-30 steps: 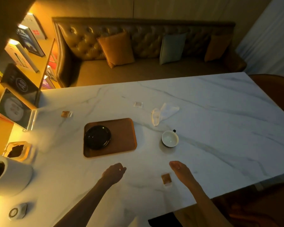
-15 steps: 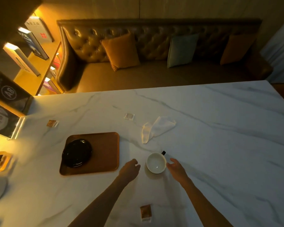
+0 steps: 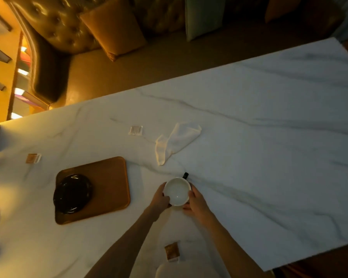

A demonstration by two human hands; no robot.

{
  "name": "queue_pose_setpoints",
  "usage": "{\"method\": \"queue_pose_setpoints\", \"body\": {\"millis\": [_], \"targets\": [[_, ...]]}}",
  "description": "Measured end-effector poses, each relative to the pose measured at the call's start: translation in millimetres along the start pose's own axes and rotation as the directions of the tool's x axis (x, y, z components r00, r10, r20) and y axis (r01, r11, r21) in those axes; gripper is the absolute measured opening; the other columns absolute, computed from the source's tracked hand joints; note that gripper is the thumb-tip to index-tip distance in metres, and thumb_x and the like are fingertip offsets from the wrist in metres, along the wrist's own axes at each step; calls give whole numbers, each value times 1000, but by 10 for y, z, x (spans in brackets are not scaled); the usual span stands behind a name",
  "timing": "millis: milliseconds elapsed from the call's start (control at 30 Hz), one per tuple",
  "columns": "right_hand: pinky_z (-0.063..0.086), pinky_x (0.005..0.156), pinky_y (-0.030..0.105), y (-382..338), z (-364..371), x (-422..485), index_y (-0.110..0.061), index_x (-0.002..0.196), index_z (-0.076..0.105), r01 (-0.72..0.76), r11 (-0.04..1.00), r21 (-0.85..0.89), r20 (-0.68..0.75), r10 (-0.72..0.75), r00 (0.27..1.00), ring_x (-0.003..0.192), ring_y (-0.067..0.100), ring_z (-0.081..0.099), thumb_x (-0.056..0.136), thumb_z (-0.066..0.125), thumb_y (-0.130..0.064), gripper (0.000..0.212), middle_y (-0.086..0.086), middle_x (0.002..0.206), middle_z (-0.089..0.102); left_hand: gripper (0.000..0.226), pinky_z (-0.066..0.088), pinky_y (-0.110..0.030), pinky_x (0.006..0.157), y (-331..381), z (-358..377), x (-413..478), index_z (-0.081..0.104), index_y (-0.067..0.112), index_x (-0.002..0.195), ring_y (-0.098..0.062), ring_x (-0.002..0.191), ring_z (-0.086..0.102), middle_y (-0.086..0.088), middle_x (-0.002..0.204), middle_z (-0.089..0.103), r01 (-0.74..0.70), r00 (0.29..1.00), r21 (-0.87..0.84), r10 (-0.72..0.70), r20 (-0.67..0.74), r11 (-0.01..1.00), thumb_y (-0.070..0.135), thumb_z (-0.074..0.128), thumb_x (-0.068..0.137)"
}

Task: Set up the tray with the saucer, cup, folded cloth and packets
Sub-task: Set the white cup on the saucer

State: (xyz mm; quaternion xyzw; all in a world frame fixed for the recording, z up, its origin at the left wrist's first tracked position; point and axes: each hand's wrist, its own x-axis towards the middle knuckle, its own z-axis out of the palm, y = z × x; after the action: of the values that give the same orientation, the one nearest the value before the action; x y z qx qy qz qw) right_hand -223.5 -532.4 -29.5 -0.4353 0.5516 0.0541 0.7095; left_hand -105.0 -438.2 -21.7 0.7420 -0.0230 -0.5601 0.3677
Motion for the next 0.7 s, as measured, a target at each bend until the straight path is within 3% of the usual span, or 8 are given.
{"method": "queue_pose_setpoints", "body": {"millis": [67, 200, 333, 433, 700], "targets": [[57, 84, 50, -8, 3, -2, -31, 142, 39, -25, 998, 50, -2, 25, 1000, 108, 36, 61, 102, 37, -25, 41, 13, 132, 53, 60, 57, -38, 75, 11, 4, -1, 37, 17, 136, -36, 115, 51, -17, 127, 46, 43, 999, -59, -43, 7, 997, -8, 45, 81], [56, 85, 53, -9, -13, -1, -29, 138, 46, -47, 999, 7, -15, 48, 999, 106, 35, 60, 100, 40, -21, 39, 13, 125, 57, 60, 59, -40, 72, -17, -48, -78, 35, 16, 133, -38, 107, 56, -17, 116, 48, 103, 995, -92, -102, 16, 990, -9, 48, 81], [59, 68, 38, 20, 75, -136, -31, 138, 47, -65, 994, -93, 34, 69, 997, 104, 33, 60, 101, 41, -24, 38, 8, 119, 53, 57, 60, -50, 78, -148, -196, -310, 34, 17, 127, -43, 101, 61, -20, 115, 49, 171, 985, -232, -166, 40, 958, -9, 52, 79], [58, 62, 31, 55, 245, -279, -32, 135, 49, -34, 985, -169, 83, 49, 995, 92, 24, 62, 100, 43, -28, 36, 4, 113, 56, 57, 61, -48, 71, -311, -349, -513, 33, 17, 126, -42, 94, 62, -24, 124, 44, 192, 980, -348, -196, 22, 918, -11, 49, 79], [56, 78, 38, 229, 1065, -649, -32, 135, 50, 99, 949, -299, 230, -29, 973, 93, 25, 63, 95, 52, -31, 39, 8, 120, 60, 63, 60, -47, 75, -919, -984, -1129, 31, 20, 127, -41, 103, 56, -18, 120, 41, 89, 990, -635, -138, -28, 767, -14, 50, 78]]}}
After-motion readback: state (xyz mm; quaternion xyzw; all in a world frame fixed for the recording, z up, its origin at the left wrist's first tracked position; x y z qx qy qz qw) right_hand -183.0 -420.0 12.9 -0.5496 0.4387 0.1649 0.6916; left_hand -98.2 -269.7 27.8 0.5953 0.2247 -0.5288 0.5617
